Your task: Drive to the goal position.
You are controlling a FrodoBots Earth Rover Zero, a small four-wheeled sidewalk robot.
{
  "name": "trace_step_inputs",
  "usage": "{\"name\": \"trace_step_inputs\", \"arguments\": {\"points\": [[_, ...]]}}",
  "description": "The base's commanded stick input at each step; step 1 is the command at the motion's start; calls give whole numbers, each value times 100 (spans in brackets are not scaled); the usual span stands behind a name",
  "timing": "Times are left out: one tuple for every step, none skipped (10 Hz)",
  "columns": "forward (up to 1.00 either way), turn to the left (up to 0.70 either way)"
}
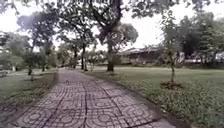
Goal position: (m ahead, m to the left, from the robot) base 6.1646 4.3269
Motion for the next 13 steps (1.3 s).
{"name": "trace_step_inputs", "arguments": {"points": [[100, 27], [100, 19], [100, 0], [100, 0], [100, 0], [100, 0], [100, 0], [100, 0], [100, 2], [100, 14], [100, 27], [100, 27], [100, 19]]}}
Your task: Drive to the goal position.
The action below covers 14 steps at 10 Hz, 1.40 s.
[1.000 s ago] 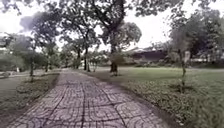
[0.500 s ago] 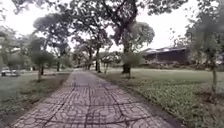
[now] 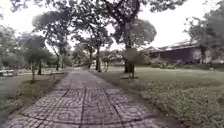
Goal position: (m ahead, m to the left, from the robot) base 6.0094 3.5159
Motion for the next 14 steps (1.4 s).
{"name": "trace_step_inputs", "arguments": {"points": [[100, 5], [100, 0], [100, 24], [100, 27], [100, 27], [100, 27], [100, 27], [100, 27], [100, 27], [100, 20], [100, 4], [100, 0], [100, 0], [100, 0]]}}
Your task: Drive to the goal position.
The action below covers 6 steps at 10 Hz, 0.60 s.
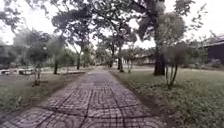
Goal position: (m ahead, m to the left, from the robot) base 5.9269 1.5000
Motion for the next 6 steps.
{"name": "trace_step_inputs", "arguments": {"points": [[100, 0], [100, 0], [100, 0], [100, 0], [100, 6], [100, 21]]}}
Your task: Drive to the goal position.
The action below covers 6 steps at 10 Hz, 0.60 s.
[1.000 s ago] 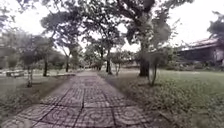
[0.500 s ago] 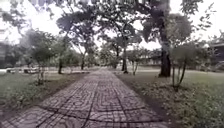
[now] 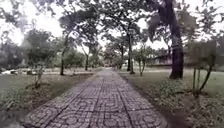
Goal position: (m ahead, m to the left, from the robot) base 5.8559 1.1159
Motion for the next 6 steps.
{"name": "trace_step_inputs", "arguments": {"points": [[100, 21], [100, 10], [100, 0], [100, 0], [100, 0], [100, 0]]}}
